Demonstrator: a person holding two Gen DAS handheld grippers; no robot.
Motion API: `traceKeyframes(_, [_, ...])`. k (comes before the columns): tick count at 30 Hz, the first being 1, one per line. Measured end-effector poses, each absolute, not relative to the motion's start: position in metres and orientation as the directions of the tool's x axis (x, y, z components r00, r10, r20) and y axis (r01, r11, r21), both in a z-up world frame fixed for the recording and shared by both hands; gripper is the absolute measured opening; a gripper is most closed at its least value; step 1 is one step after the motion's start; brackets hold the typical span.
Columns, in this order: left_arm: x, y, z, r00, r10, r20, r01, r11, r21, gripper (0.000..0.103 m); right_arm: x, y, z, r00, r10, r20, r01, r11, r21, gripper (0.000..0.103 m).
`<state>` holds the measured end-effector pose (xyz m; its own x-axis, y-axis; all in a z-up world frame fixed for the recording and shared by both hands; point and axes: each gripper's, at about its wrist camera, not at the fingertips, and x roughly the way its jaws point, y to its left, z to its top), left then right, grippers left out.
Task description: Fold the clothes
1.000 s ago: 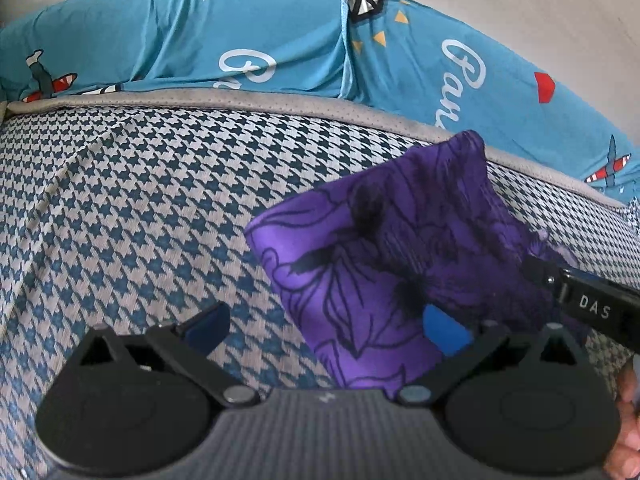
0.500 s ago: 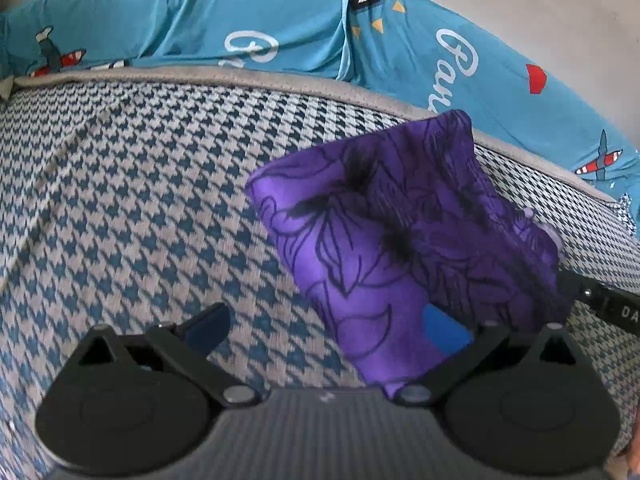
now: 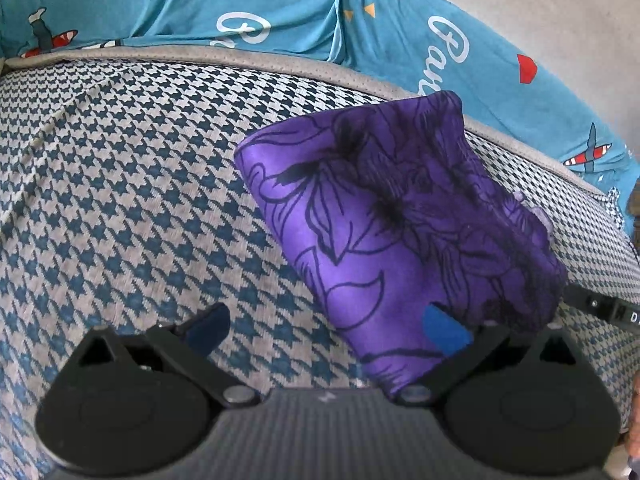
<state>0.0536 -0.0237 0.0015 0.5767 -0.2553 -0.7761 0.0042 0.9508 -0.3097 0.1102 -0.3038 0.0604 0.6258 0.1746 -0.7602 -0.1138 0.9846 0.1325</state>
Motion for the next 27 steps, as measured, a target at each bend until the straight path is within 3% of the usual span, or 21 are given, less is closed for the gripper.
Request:
traceKeyframes(8, [0.068, -0.019, -0.007, 0.576, -0.306, -0.758, -0.021, 0.922, -0.387, 0.103, 0.132, -0.316, 0.05, 0.628, 0.197, -0.753, -0.031, 0.973, 0.228, 0.075])
traceKeyframes(27, [0.097, -0.015, -0.025, 0.566, -0.38, -0.732, -0.035, 0.876, -0.481, 0.103, 0.166, -0.308, 0.029, 0.603, 0.209, -0.77, -0.014, 0.968, 0.252, 0.08])
